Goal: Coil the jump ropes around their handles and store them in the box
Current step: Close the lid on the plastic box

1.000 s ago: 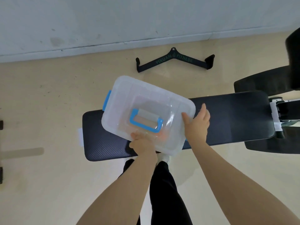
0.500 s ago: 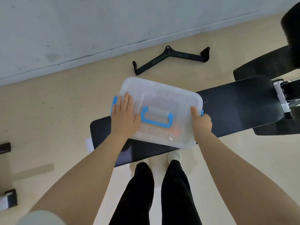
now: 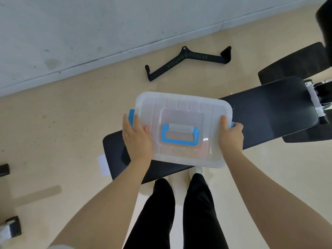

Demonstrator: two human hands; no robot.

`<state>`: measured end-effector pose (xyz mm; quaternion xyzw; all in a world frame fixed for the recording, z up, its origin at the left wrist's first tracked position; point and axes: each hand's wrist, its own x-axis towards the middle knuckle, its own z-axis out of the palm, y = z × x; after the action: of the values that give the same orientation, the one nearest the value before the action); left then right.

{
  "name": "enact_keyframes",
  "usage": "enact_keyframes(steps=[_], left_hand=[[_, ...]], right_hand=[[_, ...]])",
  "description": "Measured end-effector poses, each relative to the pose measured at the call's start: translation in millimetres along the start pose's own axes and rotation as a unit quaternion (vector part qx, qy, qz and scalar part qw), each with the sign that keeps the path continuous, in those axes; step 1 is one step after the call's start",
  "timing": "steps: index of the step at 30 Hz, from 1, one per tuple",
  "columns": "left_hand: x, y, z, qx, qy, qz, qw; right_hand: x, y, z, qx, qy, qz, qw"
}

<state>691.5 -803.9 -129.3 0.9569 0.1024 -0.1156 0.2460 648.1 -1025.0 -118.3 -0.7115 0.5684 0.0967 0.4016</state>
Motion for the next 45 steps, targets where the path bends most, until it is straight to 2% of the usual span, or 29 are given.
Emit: enact_keyframes(steps=[3, 5, 7, 12, 16, 21, 29, 31, 34, 37, 40, 42, 45], left_hand=[[24.4, 3.3, -4.9, -0.126, 0.006, -0.13, 0.984], [32.3, 2.9, -5.7, -0.147, -0.027, -0.18, 0.972], [33.1, -1.4, -4.3, -0.139, -0.052, -0.175, 0.973], [28.7, -10.2, 0.8, -0.185, -0.035, -0.166, 0.968], [27.8, -8.0, -3.4, -0.215, -0.023, -0.151, 0.965], [23.5, 0.6, -8.2, -0.09, 0.007, -0.07, 0.993], [15.7, -0.8, -10.9, 0.001, -0.006, -0.036, 0.999], [12.5, -1.5, -11.9, -0.011, -0.012, -0.054, 0.998], [11.3, -2.8, -11.3, -0.069, -0.029, -0.095, 0.993], [11.8, -6.9, -14.7, -0.082, -0.082, -0.102, 0.988], [2.5, -13.2, -21.2, -0.11, -0.131, -0.133, 0.976], [-6.4, -18.0, -27.1, -0.112, -0.122, -0.118, 0.979], [-18.1, -30.2, -47.7, -0.129, -0.065, -0.118, 0.982]], right_hand=[[3.5, -2.8, 0.7, 0.009, -0.003, 0.012, 1.0], [5.2, -3.8, 2.8, -0.006, 0.014, 0.002, 1.0], [7.0, -1.4, 5.8, -0.01, 0.035, -0.013, 0.999], [10.2, 10.2, 7.6, 0.011, 0.051, -0.035, 0.998], [10.0, 6.2, 6.8, -0.042, 0.051, -0.035, 0.997], [6.1, -2.4, 7.4, -0.094, 0.037, -0.041, 0.994], [-8.7, 4.2, 0.0, -0.093, 0.0, -0.043, 0.995], [-9.1, 3.0, -2.8, -0.065, -0.008, -0.044, 0.997], [-7.1, -0.5, -6.6, 0.013, -0.07, -0.037, 0.997], [-10.6, -4.6, -6.6, 0.06, -0.133, 0.016, 0.989], [-17.0, -6.1, -4.5, 0.044, -0.135, 0.077, 0.987], [-22.5, -4.4, -5.6, 0.025, -0.133, 0.054, 0.989], [-41.9, -1.6, -11.3, 0.043, -0.163, -0.025, 0.985]])
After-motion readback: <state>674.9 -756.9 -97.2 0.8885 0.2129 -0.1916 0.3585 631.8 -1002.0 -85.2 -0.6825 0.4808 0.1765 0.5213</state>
